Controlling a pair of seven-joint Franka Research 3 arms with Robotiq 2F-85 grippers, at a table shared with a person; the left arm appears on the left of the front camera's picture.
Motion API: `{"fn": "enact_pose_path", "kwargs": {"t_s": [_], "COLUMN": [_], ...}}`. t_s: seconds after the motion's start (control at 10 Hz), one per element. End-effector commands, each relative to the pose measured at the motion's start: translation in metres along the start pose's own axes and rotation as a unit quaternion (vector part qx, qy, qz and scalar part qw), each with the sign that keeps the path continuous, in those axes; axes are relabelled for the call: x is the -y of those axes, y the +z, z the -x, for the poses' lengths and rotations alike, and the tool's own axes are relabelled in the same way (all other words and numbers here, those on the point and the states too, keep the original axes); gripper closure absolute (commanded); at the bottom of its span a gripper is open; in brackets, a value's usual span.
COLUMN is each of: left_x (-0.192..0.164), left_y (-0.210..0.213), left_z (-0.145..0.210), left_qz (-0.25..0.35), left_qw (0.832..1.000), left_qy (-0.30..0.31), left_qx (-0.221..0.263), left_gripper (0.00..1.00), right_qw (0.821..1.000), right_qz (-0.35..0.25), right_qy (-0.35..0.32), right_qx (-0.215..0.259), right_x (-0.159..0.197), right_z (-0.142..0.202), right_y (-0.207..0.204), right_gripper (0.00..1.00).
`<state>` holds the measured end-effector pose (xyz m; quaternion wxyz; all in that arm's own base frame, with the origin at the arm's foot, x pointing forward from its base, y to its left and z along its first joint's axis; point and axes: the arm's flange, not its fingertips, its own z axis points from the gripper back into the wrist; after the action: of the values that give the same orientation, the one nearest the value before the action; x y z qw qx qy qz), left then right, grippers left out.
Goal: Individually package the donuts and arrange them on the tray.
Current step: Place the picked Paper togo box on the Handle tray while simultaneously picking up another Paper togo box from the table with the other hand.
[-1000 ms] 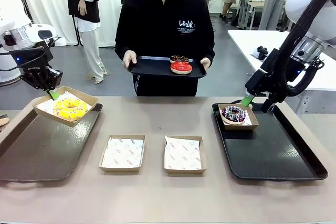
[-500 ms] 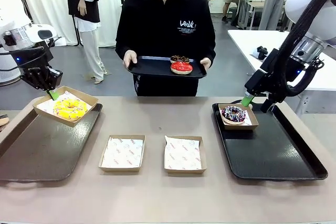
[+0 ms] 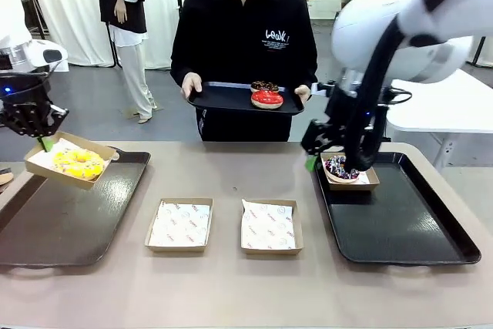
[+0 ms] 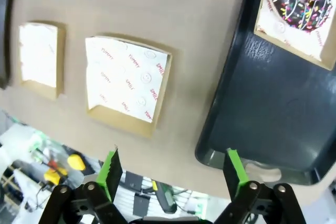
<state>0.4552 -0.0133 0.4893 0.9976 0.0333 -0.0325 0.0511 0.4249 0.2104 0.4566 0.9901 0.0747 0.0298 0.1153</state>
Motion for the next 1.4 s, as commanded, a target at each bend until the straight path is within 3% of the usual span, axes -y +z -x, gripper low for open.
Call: {"fn": "enact_pose_path", "kwargs": {"t_s": [0.0,0.2,0.6,0.7,1.3], "left_x": [-0.004,-0.009,-0.014,-0.013,-0.013], "left_y": [-0.005,-0.017,-0.039,-0.037,-0.037], "left_z": [0.001,-0.009,-0.024,-0.014,-0.014], "left_qz": [-0.013,-0.007,0.019,0.0,0.0], "left_qw": [0.999,0.999,0.998,0.999,0.999], "left_qy": [0.032,0.04,0.063,0.038,0.038], "left_qx": [-0.013,-0.021,-0.025,-0.036,-0.036], "left_gripper": [0.99,0.99,0.99,0.99,0.99], "right_qw": [0.998,0.997,0.994,0.997,0.997], "right_qz": [0.06,0.066,0.092,0.071,0.071], "right_qy": [-0.02,-0.027,-0.028,-0.029,-0.029], "right_qx": [-0.019,-0.009,0.057,0.011,0.011], "right_x": [-0.025,-0.034,-0.043,-0.036,-0.036], "right_z": [-0.022,-0.027,-0.005,-0.022,-0.022], "right_y": [-0.01,-0.034,-0.067,-0.054,-0.054], "right_gripper": [0.0,0.0,0.0,0.0,0.0]}}
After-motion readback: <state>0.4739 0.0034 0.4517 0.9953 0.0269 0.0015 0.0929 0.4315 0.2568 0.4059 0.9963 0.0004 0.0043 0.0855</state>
